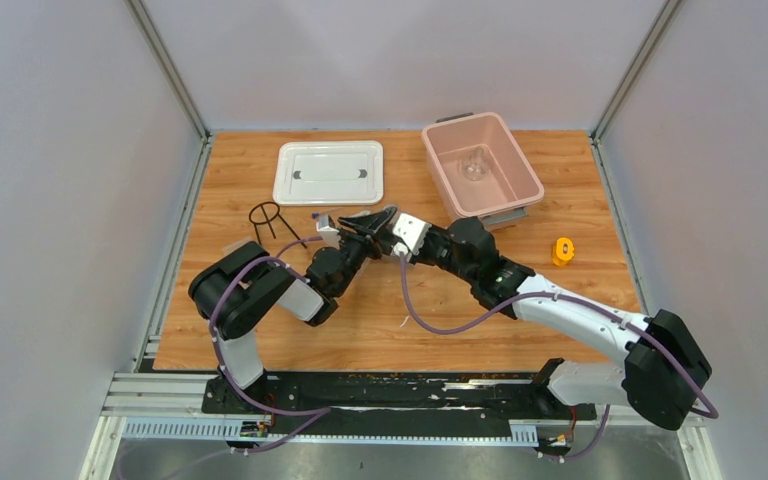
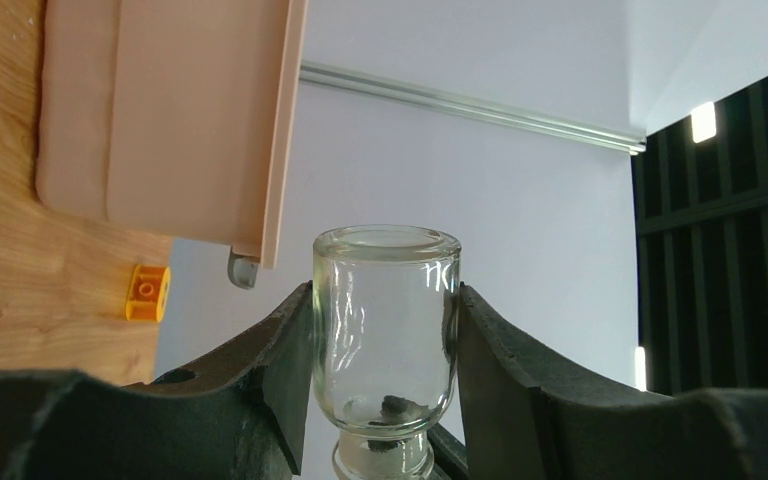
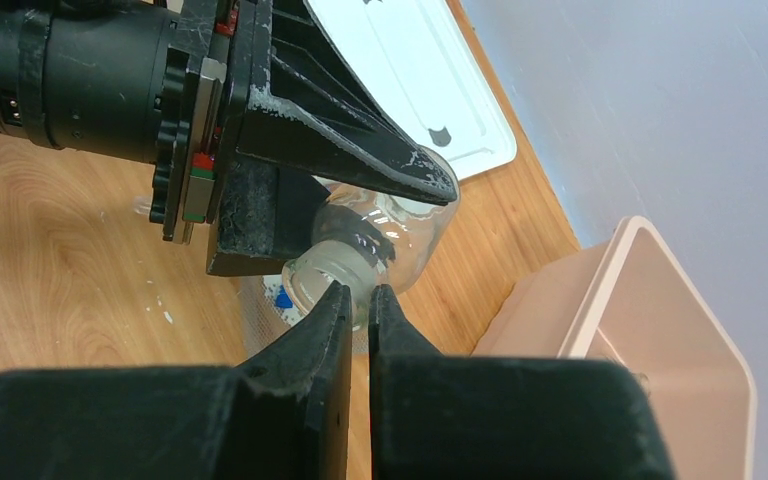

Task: Organize the chemistry lab equipment
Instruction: Pick up the chemistry item at the center of the board.

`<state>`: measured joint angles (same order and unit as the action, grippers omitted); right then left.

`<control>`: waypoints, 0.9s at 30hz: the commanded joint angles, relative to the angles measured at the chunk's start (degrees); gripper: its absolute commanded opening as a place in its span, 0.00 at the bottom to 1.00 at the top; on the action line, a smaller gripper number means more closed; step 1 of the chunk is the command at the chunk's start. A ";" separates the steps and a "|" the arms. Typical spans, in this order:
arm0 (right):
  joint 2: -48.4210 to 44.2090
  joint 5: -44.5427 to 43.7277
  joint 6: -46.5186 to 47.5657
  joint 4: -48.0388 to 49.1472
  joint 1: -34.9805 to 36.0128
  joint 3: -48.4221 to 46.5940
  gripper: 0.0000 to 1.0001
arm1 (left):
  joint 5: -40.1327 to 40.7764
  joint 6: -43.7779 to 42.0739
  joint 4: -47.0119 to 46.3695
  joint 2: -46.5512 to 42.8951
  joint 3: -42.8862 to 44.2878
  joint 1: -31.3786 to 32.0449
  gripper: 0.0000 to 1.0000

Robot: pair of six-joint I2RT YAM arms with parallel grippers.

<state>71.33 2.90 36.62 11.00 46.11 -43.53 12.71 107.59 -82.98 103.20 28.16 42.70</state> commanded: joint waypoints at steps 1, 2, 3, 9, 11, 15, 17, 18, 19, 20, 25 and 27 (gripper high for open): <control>-1.79 -5.78 -1.45 3.23 -0.32 -1.19 0.00 | -4.16 -2.09 -5.39 -0.46 2.27 0.81 0.55; -1.86 -6.14 -1.41 3.23 -0.32 -1.27 0.00 | -4.31 -2.16 -5.36 -0.46 2.26 0.81 0.58; -1.89 -6.32 -1.43 3.23 -0.34 -1.29 0.00 | -4.46 -2.18 -5.28 -0.41 2.27 0.81 0.61; -2.27 -7.16 -1.83 3.52 -0.62 -1.30 0.00 | -5.32 -2.56 -6.12 0.28 1.81 0.77 0.75; -2.32 -7.12 -1.99 3.50 -0.77 -1.29 0.00 | -5.25 -2.61 -6.96 0.65 1.64 0.81 0.77; -2.83 -6.42 -2.28 2.93 -1.30 -1.45 0.00 | -5.33 -3.59 -6.83 0.29 1.40 0.82 0.94; -3.25 -5.15 -2.76 1.85 -1.82 -1.83 0.00 | -4.95 -4.97 -6.11 -0.34 0.89 0.85 1.00; -3.49 -4.34 -3.21 1.06 -2.17 -2.15 0.00 | -4.81 -5.92 -5.83 -0.63 0.67 0.69 1.00; -3.74 -3.85 -3.67 0.23 -2.55 -2.50 0.00 | -4.88 -6.92 -5.30 -0.97 0.55 0.56 1.00; -4.10 -2.32 -4.12 -0.43 -3.07 -2.90 0.00 | -5.32 -7.83 -4.67 -1.37 0.49 0.22 1.00; -5.68 1.43 -6.21 -3.86 -6.05 -4.69 0.00 | -7.39 -13.61 -0.86 -5.19 -0.15 -0.80 1.00; -6.36 2.87 -7.34 -5.49 -7.61 -5.40 0.00 | -8.34 -16.96 2.20 -7.78 -0.28 -1.09 1.00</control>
<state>67.88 2.13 32.53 6.59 40.93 -44.84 6.22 98.83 -83.79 101.38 28.42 42.24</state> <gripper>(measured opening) 0.056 0.997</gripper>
